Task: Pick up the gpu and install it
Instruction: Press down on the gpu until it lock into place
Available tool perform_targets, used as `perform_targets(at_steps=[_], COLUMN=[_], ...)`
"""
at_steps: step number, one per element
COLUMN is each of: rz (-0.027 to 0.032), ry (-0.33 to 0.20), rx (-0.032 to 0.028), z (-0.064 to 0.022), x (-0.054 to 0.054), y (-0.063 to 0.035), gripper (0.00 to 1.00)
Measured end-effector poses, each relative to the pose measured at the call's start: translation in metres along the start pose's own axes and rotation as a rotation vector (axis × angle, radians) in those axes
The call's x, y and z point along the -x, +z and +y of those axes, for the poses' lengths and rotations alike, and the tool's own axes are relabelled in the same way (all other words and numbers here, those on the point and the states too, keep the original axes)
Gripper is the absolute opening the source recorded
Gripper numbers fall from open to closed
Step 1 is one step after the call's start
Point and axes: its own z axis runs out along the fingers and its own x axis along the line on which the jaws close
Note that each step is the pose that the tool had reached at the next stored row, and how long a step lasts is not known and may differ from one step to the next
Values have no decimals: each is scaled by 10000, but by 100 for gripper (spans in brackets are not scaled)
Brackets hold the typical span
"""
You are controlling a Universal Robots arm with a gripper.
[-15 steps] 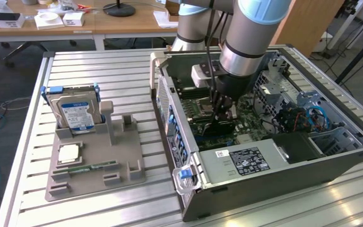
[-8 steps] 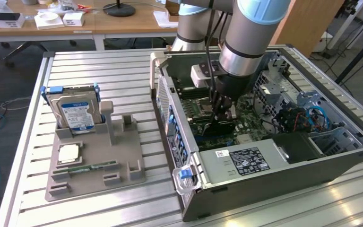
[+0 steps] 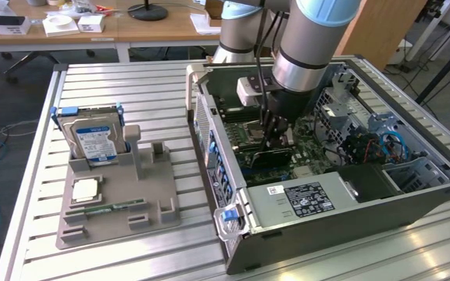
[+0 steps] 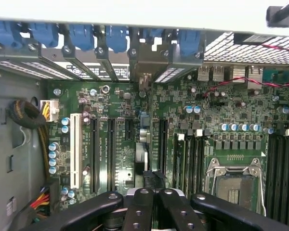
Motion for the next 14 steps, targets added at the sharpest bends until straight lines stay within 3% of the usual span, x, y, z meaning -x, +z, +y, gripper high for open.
perform_targets(at_steps=[14], rz=[50], ry=[-2], rx=[2], z=[1], x=[20], y=[-335], gripper=[10])
